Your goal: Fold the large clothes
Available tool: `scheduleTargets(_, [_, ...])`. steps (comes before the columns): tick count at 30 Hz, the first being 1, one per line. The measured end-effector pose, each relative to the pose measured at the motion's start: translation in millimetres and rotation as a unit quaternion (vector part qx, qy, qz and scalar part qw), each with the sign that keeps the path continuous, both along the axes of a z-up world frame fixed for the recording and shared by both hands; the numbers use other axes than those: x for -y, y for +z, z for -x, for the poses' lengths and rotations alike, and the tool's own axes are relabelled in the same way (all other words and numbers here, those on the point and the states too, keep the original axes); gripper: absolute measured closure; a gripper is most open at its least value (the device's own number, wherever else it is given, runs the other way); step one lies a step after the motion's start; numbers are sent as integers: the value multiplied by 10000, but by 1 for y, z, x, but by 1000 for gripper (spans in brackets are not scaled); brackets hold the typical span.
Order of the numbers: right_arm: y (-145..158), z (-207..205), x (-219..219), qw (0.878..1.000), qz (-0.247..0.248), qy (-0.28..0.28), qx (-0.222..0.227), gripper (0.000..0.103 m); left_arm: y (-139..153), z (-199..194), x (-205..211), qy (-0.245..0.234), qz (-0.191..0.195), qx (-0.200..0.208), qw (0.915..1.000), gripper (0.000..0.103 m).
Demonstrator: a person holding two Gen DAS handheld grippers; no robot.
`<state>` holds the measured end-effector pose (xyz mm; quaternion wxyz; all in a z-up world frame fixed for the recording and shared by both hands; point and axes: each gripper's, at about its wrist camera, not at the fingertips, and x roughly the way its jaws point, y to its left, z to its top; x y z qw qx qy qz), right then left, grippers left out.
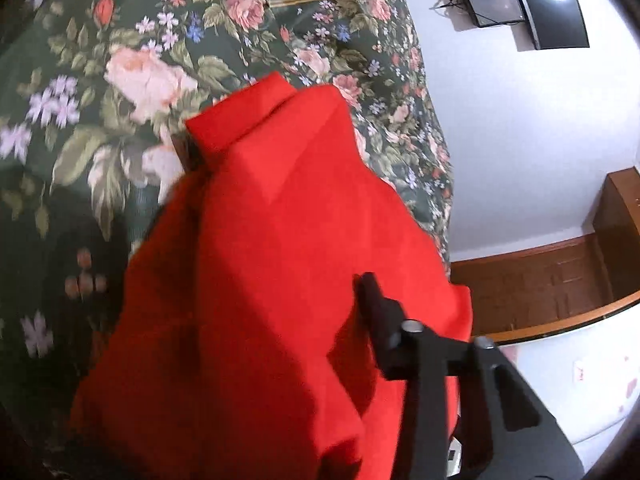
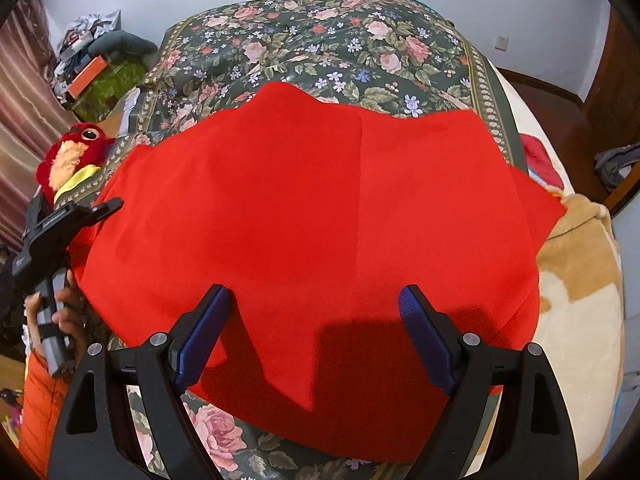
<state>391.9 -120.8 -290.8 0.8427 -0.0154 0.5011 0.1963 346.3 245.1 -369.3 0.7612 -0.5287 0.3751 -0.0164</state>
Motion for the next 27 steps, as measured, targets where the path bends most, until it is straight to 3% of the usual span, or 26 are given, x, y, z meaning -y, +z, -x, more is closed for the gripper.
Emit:
scheduleTargets(3, [8,-1,-11,9998,124,77,133,18,20,6,-1,51,-288,323,9991,89])
scheduleTargets(6, [18,-1,-30,9991,157,285,268,18,54,13,2,21,-866,547,9947,96])
scheduleTargets(11, [28,2,-75,9949,190,895,431,18,101,23,10,67,-1544,856,9843,99])
scheduleTargets(18, [4,15,-132,9815,453,1813,423,18,166,49,23,367,-2359,1442,9603,99])
scheduleTargets(22, [-12,18,-146,9769,410,2091,147,9,179,50,33,308,-2511,1492,9559,99])
scheduleTargets(27, [-11,17,-128,9798,136,1997,-28,9,182,43,54,110,-2466,1504,9573,99])
